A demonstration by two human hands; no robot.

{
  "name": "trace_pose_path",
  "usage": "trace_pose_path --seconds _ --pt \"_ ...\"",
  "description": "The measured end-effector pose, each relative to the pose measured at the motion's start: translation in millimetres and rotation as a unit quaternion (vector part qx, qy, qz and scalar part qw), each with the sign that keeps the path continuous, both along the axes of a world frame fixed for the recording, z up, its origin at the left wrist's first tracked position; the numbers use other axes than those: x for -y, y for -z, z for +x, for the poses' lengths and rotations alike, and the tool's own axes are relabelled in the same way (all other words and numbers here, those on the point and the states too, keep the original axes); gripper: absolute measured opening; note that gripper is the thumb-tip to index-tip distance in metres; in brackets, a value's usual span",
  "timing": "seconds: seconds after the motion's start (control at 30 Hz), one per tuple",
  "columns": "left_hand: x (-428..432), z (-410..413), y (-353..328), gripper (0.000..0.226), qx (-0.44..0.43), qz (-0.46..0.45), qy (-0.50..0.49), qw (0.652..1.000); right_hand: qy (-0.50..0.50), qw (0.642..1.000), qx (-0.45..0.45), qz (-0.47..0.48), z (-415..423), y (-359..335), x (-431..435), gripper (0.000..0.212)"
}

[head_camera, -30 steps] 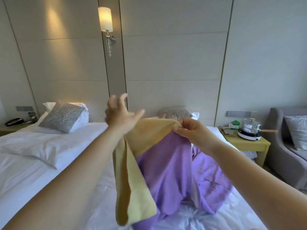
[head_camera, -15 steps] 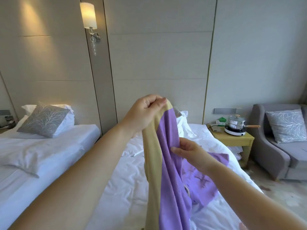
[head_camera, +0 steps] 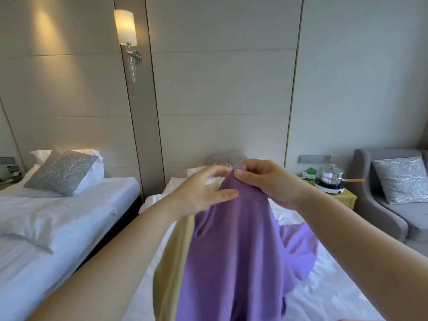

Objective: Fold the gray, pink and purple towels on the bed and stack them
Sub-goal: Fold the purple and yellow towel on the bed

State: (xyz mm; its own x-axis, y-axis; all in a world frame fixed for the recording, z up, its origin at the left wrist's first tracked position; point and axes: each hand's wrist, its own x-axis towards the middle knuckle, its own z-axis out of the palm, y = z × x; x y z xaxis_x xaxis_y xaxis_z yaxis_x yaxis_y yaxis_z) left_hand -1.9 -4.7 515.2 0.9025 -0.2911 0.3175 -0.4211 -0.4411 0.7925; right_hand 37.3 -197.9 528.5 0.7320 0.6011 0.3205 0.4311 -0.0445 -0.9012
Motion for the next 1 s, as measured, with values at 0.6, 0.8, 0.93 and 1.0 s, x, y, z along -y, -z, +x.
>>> trace_pose_path --seconds 0.6,0.8,0.93,1.0 --pt "-50.1 20.8 -63.9 0.013 0.108 -0.338 -0.226 0.907 0.149 0.978 -0.065 -0.128 14.1 115.8 72.5 0.029" --pt "-35.7 28.7 -33.0 0.043 0.043 -0.126 -0.29 0.948 0.095 0.991 0.033 -0.087 5.8 26.5 34.9 0.026" --pt "11.1 15.7 -13.6 0.046 -0.054 -0.081 0.021 0.995 0.027 0.997 0.052 -0.051 0.1 -18.2 7.5 0.023" --pt "14.9 15.7 -9.2 0.037 -0.082 -0.095 0.067 0.99 0.029 0.999 0.015 -0.011 1.0 -22.8 9.5 0.018"
